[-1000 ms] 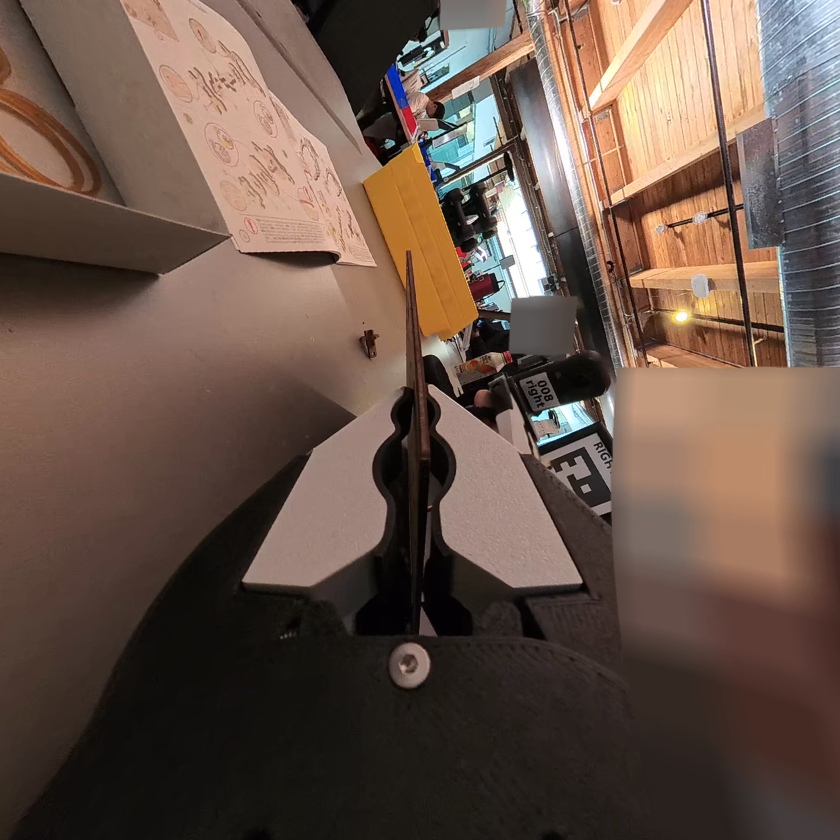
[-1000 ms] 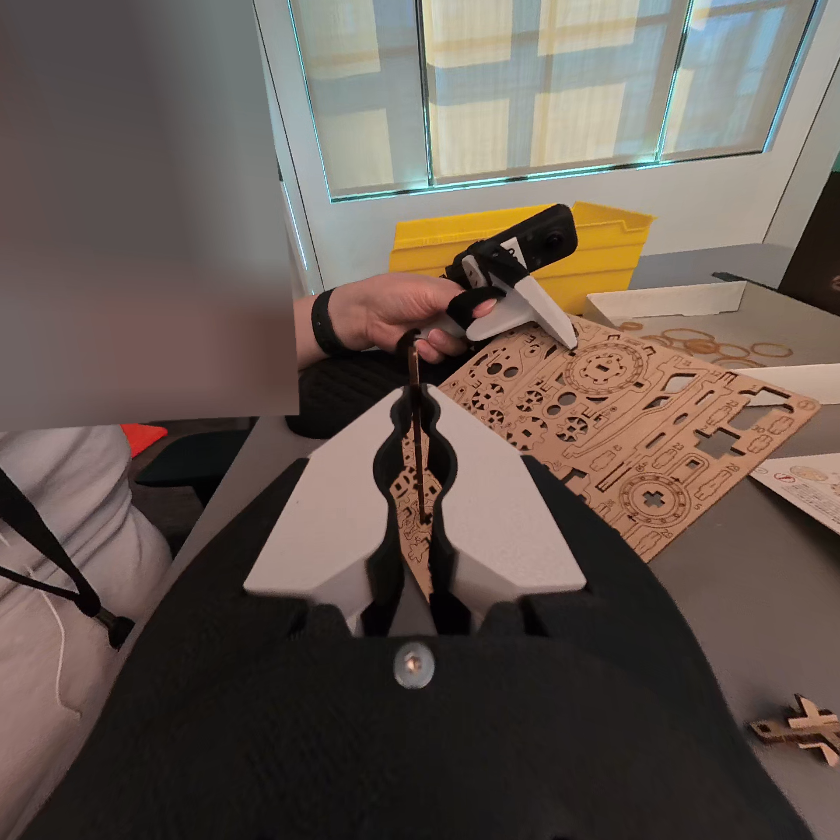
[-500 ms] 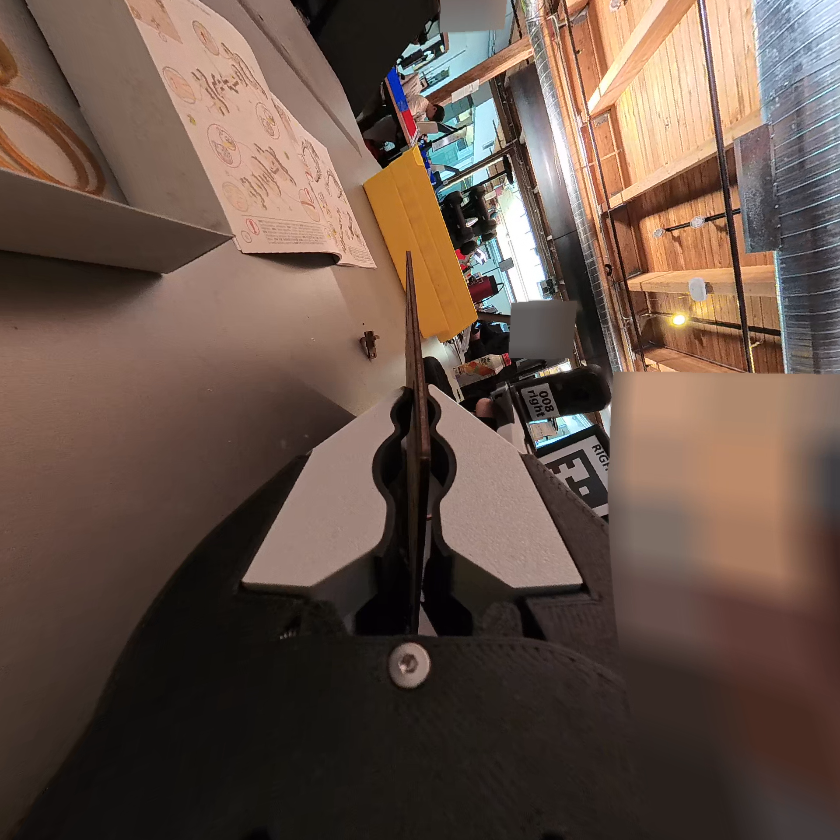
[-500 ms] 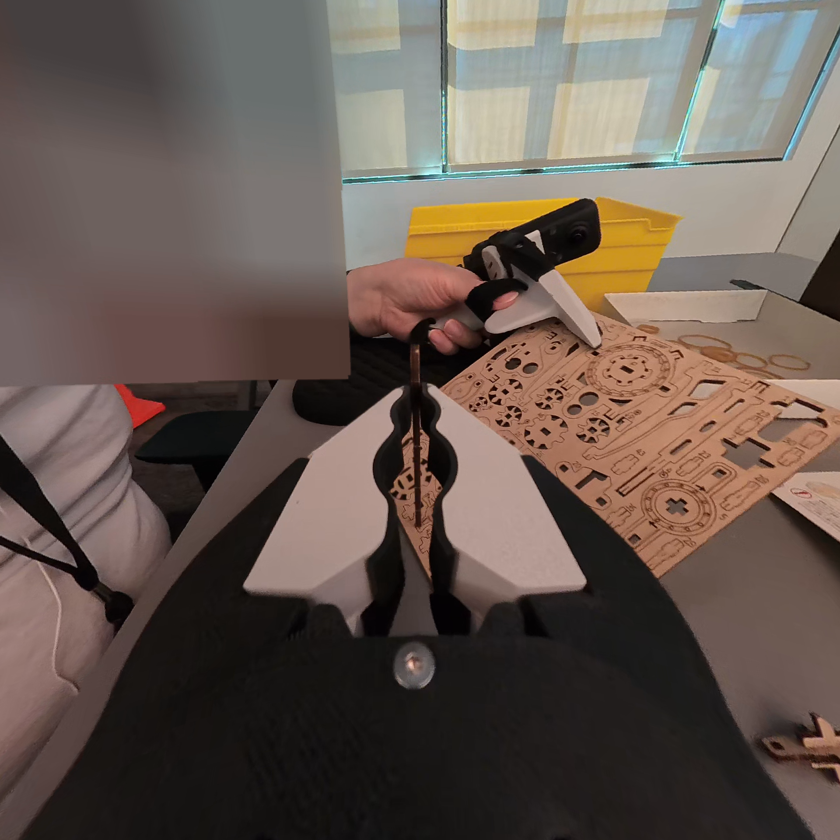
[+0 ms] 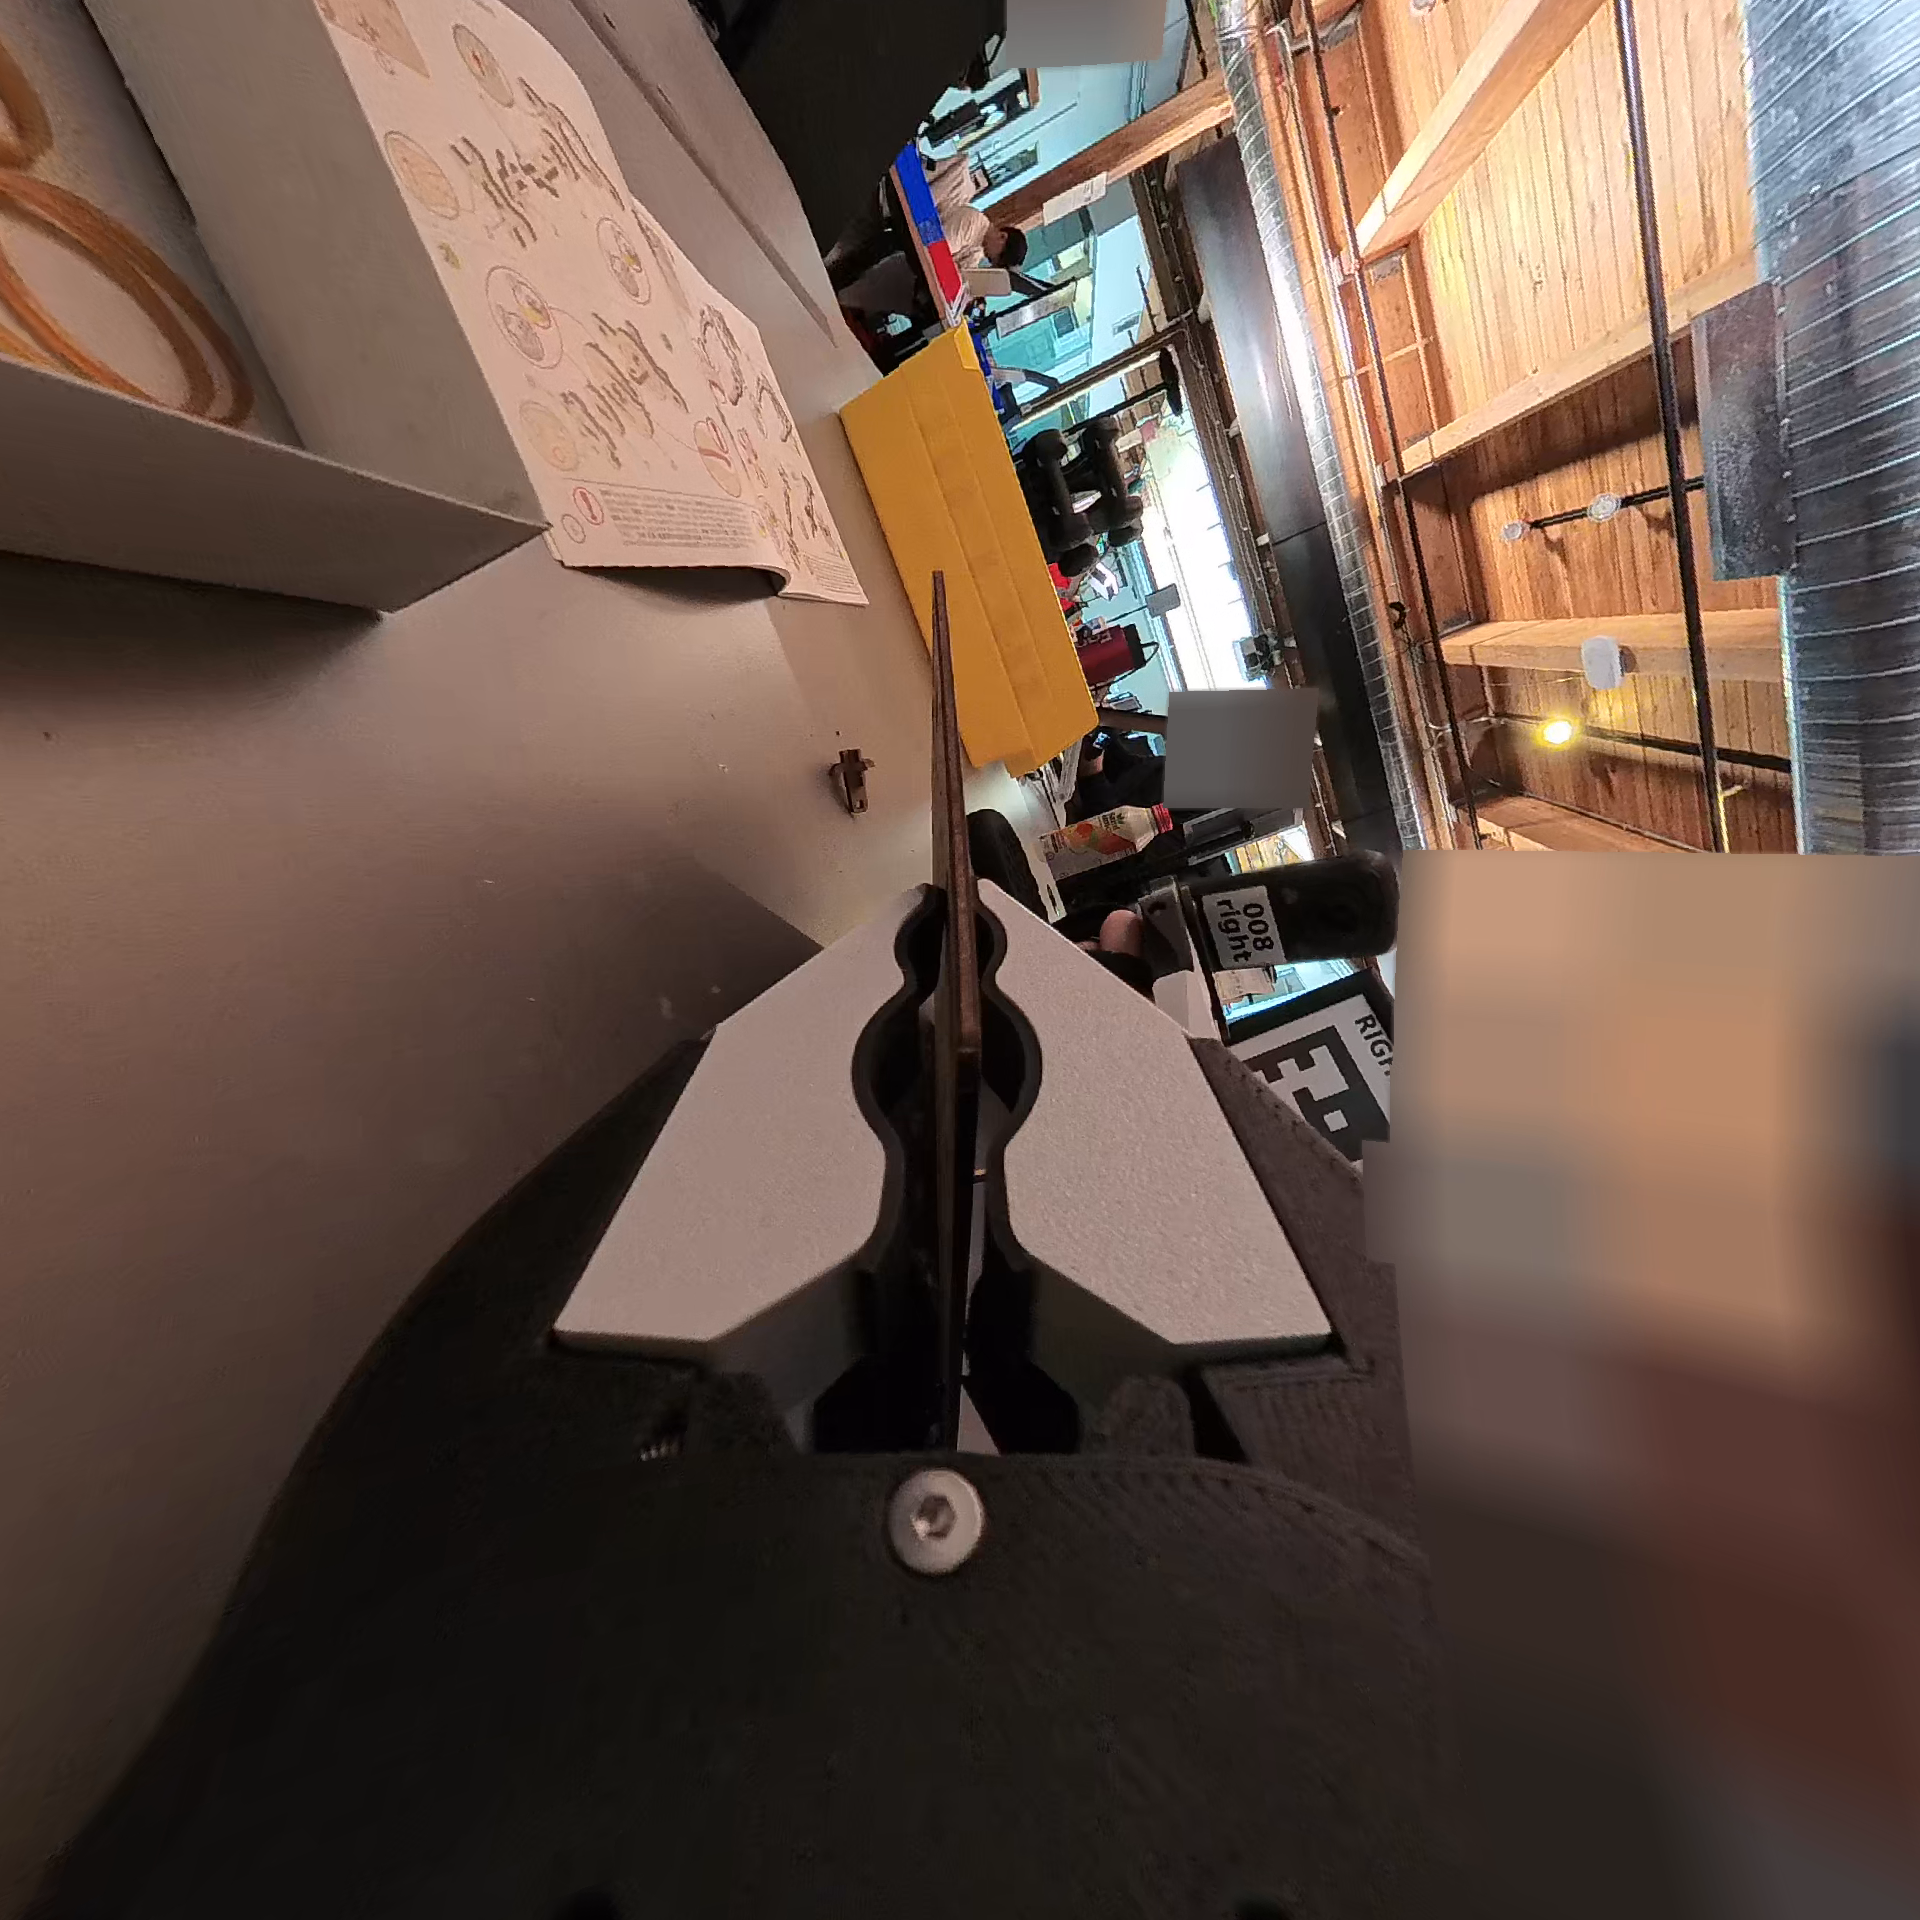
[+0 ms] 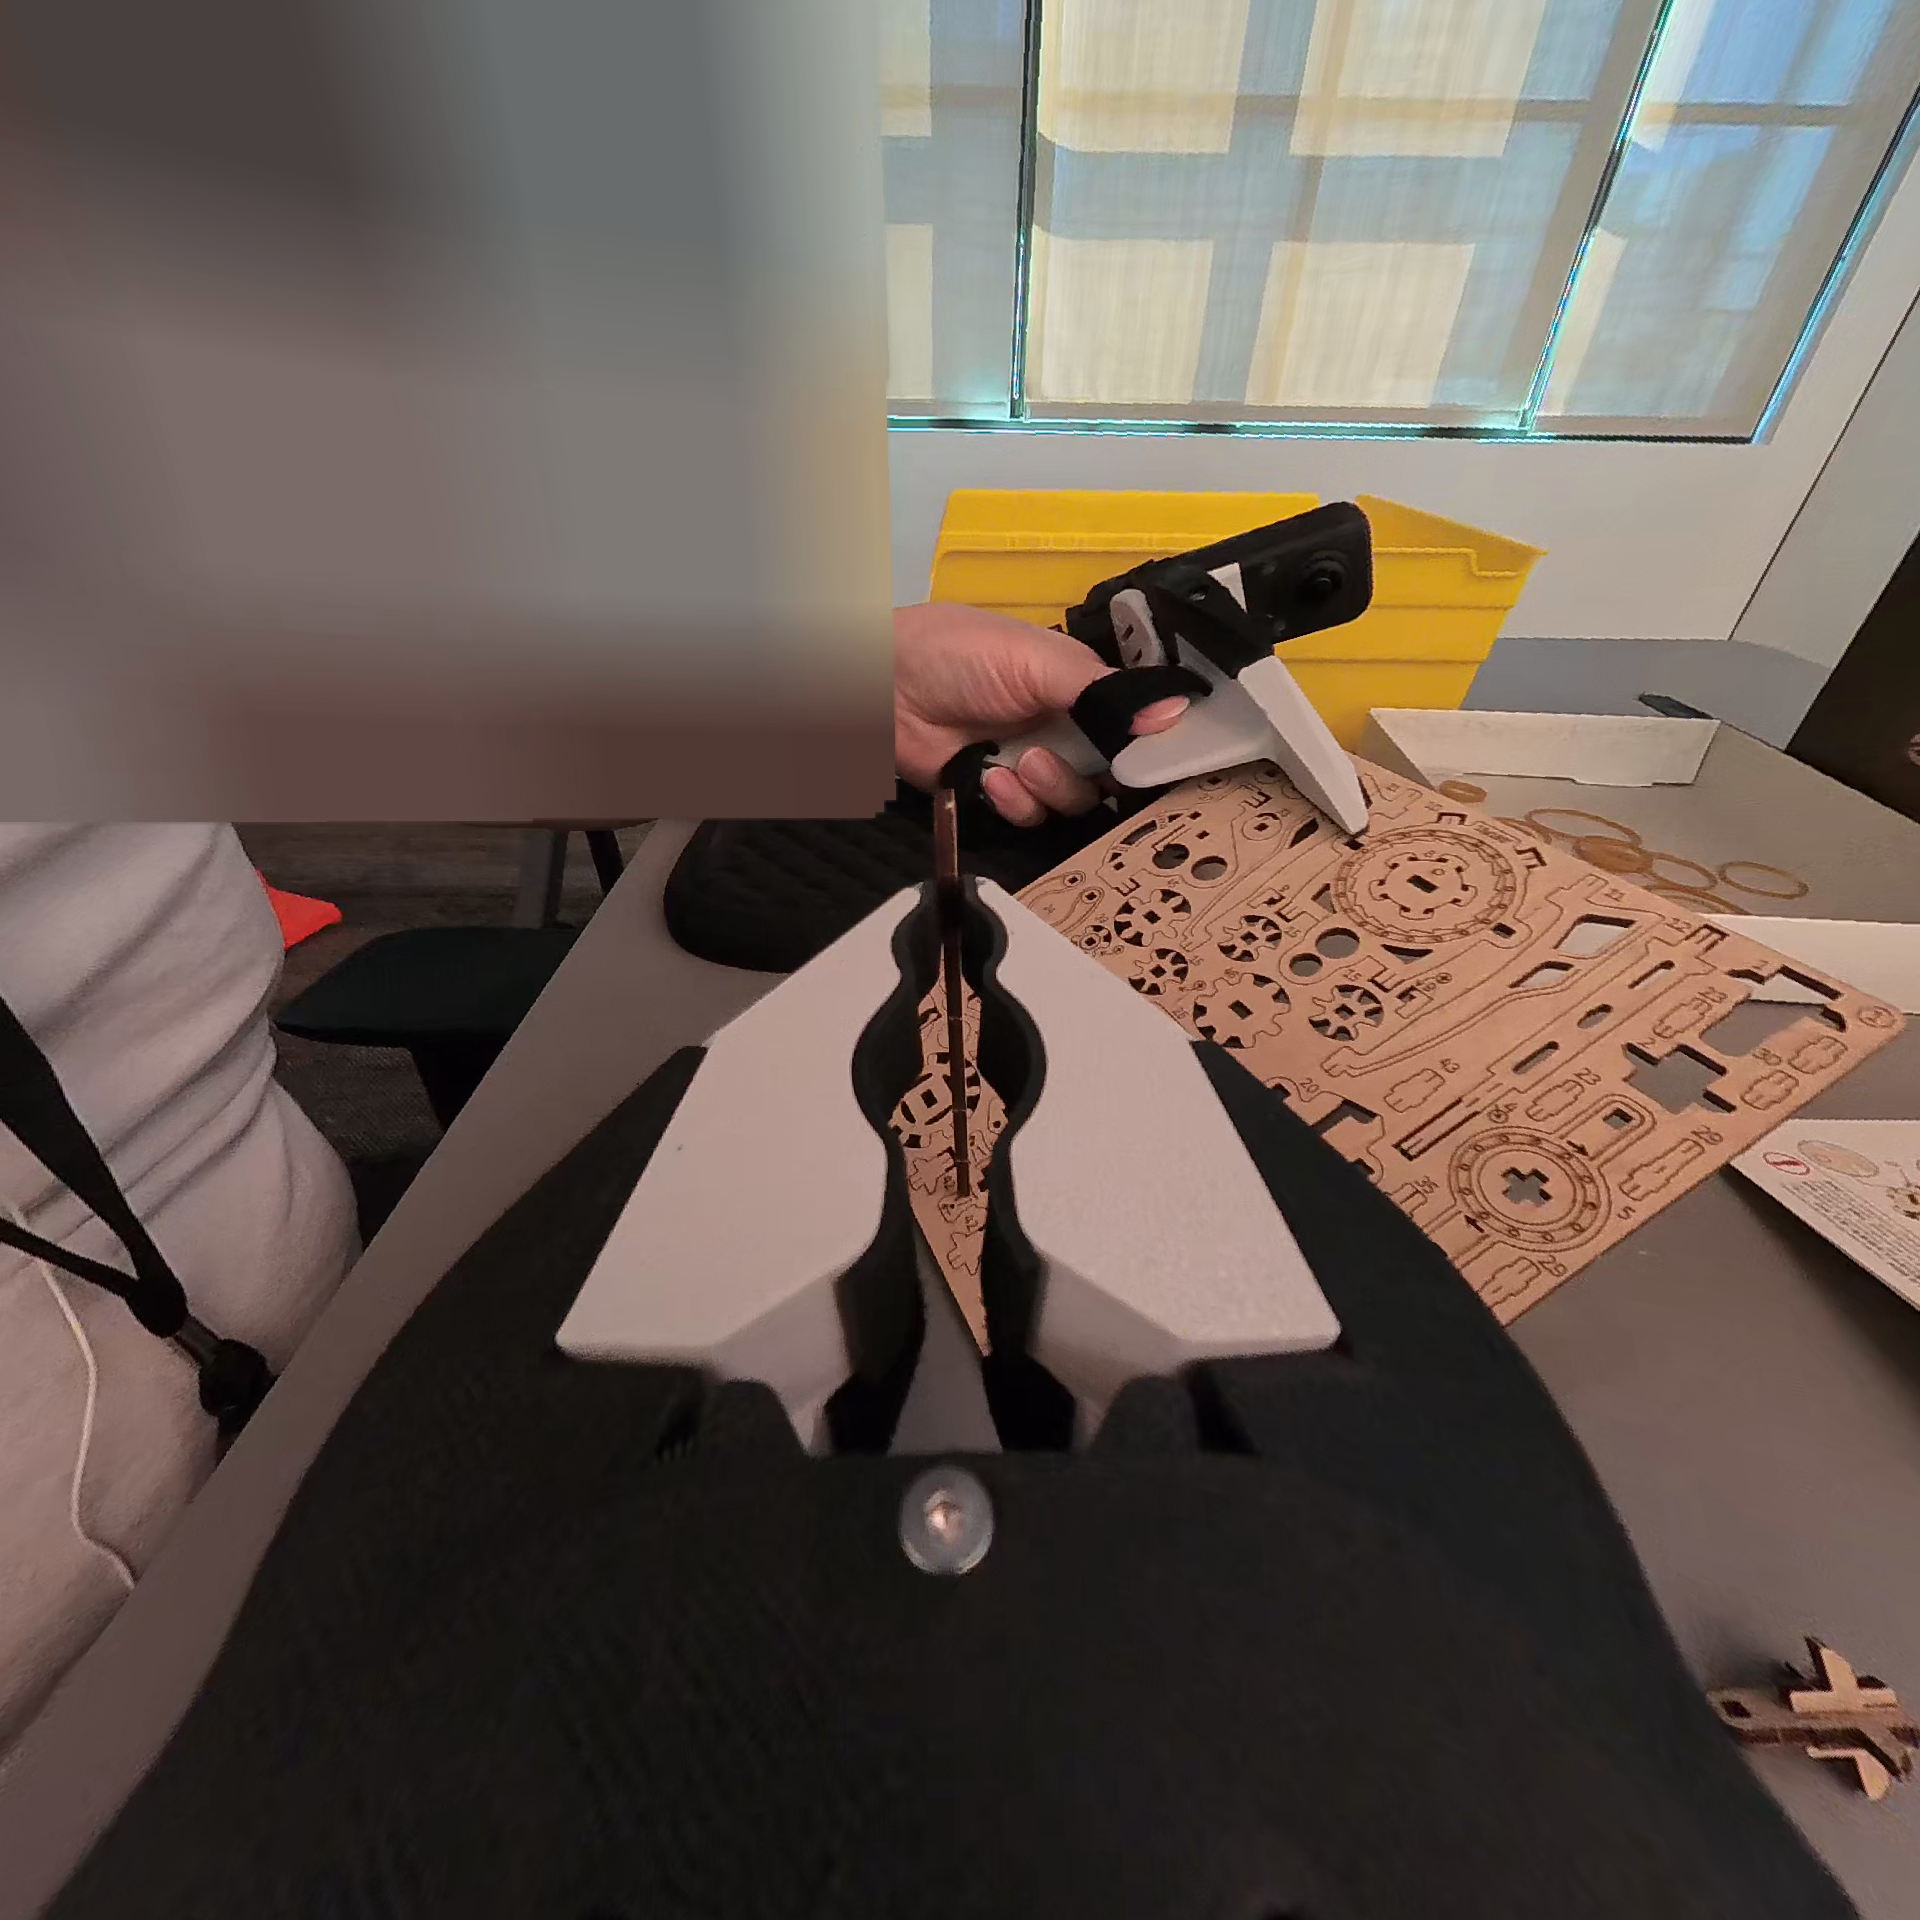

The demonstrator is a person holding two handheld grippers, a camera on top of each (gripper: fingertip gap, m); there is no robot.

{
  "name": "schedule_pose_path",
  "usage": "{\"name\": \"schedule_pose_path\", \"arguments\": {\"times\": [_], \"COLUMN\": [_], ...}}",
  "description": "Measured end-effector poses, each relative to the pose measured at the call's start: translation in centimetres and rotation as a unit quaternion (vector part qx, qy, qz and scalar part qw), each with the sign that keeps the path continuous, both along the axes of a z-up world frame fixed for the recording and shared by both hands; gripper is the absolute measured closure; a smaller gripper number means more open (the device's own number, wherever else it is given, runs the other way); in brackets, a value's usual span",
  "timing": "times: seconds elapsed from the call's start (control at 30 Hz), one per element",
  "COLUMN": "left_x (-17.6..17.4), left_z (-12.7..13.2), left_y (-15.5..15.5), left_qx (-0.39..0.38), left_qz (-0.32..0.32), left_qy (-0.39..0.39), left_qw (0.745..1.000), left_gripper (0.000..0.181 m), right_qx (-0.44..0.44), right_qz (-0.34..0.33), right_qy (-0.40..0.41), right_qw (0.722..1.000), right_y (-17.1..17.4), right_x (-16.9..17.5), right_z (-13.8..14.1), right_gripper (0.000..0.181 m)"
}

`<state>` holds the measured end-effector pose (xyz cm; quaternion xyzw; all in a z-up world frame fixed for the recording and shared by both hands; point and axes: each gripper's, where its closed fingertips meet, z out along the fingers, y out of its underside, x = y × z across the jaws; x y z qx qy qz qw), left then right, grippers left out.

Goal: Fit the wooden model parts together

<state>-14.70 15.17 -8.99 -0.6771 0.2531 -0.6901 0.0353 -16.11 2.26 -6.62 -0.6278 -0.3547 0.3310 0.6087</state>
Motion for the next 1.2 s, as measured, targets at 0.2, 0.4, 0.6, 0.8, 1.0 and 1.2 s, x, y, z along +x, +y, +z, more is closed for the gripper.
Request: {"name": "schedule_pose_path", "arguments": {"times": [0.2,0.4,0.6,0.8,1.0,1.2], "left_x": [0.0,0.0,-0.1,-0.1,-0.1,-0.4], "left_z": [0.0,-0.1,-0.2,-0.5,-0.5,0.8], "left_y": [0.0,0.0,-0.1,0.0,0.0,-0.7], "left_qx": [-0.001,-0.002,-0.007,-0.006,-0.018,-0.052], "left_qz": [0.001,0.001,-0.001,0.002,0.003,-0.021], "left_qy": [0.001,0.003,0.007,0.016,0.016,-0.028], "left_qw": [1.000,1.000,1.000,1.000,1.000,0.998], "left_gripper": [0.180,0.180,0.180,0.176,0.172,0.166], "right_qx": [0.008,0.011,0.016,0.026,0.009,0.021], "right_qz": [0.000,0.004,-0.002,0.002,0.002,0.008], "right_qy": [0.002,0.007,0.007,-0.010,0.003,0.007], "right_qw": [1.000,1.000,1.000,1.000,1.000,1.000], "right_y": [-0.1,0.4,0.5,0.3,0.5,0.1], "right_x": [0.0,-0.7,-0.7,-1.0,-0.8,-0.7], "right_z": [0.2,0.3,0.4,0.2,0.1,0.4], "right_gripper": [0.179,0.179,0.179,0.178,0.179,0.178]}}
